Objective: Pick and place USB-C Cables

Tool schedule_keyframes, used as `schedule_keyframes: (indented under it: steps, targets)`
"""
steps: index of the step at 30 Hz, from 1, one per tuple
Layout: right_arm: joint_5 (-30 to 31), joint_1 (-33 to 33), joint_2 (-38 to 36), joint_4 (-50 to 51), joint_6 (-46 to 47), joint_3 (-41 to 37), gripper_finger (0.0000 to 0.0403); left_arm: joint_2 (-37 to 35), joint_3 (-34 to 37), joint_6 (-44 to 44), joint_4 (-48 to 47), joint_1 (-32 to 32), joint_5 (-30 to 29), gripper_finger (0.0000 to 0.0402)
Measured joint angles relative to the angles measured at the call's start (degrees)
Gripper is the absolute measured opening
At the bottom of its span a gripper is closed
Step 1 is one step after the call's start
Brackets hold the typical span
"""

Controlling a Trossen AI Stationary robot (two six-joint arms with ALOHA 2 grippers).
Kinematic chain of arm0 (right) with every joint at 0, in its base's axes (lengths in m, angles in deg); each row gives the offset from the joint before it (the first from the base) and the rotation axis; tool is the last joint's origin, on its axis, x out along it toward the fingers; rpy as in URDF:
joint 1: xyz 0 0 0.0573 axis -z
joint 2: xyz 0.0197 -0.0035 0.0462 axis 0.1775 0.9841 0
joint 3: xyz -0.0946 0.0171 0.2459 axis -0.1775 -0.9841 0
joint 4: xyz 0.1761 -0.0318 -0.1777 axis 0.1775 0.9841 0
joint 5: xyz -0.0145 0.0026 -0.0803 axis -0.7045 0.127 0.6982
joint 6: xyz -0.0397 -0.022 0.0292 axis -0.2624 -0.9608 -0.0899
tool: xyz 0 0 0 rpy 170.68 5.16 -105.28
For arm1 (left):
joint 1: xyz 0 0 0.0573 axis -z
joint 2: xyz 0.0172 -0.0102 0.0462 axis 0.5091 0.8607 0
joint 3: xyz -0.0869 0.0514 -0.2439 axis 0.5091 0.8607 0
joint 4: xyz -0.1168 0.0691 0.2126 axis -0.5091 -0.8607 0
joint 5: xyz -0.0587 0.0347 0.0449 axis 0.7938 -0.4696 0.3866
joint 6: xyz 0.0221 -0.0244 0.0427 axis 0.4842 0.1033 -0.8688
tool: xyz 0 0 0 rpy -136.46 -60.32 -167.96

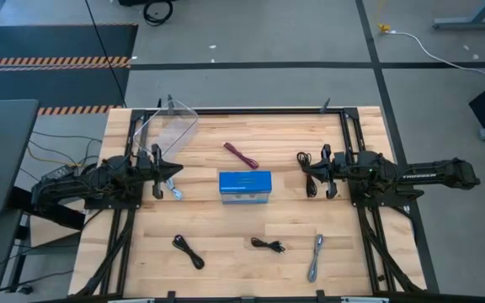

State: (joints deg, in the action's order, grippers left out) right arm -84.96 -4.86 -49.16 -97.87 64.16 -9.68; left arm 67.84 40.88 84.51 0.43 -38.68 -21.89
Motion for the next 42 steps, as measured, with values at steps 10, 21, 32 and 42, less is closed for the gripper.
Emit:
schedule_keyframes:
  steps: [10,21,32,42]
  targets:
    - [0.29,0.0,0.0,-1.24,6.82,0.0,0.0015,0.0,0.02,4.78,3.09,0.02,-0.02,0.0025]
    - [1.14,0.0,0.0,-4.72,6.59,0.0,0.0015,0.02,-0.01,16.39,12.15,0.04,0.01,0.0025]
    - [3.28,1.15,-0.02,-25.67,-16.97,0.0,0.0015,7.48,-14.73,14.91,-6.05,0.44,1.92,0.008]
    - [11.53,1.2,-0.02,-30.74,-19.43,0.01,0.0015,33.49,-38.16,15.2,-28.81,0.98,-2.49,0.0177]
